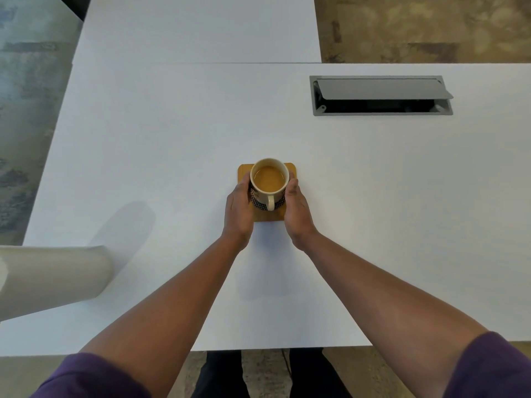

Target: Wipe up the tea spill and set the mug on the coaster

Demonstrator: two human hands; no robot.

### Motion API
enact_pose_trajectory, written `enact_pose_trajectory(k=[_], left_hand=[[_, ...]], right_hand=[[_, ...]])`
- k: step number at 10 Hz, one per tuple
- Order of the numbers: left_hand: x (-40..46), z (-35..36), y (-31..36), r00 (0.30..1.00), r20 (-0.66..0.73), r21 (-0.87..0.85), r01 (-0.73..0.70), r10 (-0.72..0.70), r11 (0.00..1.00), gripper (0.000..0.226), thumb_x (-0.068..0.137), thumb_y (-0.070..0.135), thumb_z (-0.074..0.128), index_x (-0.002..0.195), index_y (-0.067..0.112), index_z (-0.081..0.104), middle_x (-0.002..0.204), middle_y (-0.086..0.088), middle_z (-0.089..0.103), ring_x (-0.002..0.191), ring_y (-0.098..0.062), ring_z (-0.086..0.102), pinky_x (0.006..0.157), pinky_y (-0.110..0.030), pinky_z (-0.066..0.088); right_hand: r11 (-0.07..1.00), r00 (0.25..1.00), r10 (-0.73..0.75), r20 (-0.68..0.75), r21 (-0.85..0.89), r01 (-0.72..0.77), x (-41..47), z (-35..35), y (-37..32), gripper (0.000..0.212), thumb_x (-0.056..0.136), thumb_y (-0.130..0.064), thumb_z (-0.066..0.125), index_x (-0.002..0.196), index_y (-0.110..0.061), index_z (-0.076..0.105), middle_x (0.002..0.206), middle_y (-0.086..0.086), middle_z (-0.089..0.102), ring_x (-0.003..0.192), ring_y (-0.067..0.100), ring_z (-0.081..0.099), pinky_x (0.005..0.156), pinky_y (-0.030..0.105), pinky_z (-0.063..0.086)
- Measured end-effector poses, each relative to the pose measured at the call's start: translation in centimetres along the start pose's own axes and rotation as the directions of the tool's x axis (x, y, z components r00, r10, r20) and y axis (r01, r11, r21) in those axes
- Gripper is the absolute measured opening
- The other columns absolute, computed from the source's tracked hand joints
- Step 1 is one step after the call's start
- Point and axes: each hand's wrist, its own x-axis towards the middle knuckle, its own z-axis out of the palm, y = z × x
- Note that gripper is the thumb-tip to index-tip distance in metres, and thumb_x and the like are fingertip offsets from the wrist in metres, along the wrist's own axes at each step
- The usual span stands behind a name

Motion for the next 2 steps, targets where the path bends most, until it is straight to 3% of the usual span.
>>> enact_pose_trajectory(k=[1, 2], left_hand=[[-0.03, -0.06, 0.23, 1.000, -0.003, 0.019, -0.006, 0.006, 1.000, 0.042, 0.106, 0.045, 0.035, 0.101, 0.039, 0.076, 0.109, 0.011, 0.076, 0.108, -0.005, 0.066, 0.097, -0.030, 0.047], [-0.22, -0.10, 0.22, 0.992, -0.043, 0.251, -0.101, 0.115, 0.963, 0.048, 0.109, 0.043, 0.023, 0.134, 0.029, 0.061, 0.141, 0.004, 0.063, 0.132, -0.010, 0.053, 0.112, -0.032, 0.039]], right_hand=[[0.999, 1.000, -0.019, -0.010, -0.028, 0.019, 0.08, -0.14, -0.08, 0.079, 0.091, -0.074, 0.019, 0.158, -0.032, 0.023, 0.163, -0.010, 0.031, 0.148, 0.006, 0.028, 0.123, 0.039, 0.027], [0.996, 0.996, -0.078, -0.041, -0.040, 0.076, 0.04, -0.63, -0.75, 0.065, 0.102, -0.061, 0.021, 0.160, -0.033, 0.015, 0.162, -0.021, 0.023, 0.143, -0.010, 0.024, 0.121, 0.030, 0.025]])
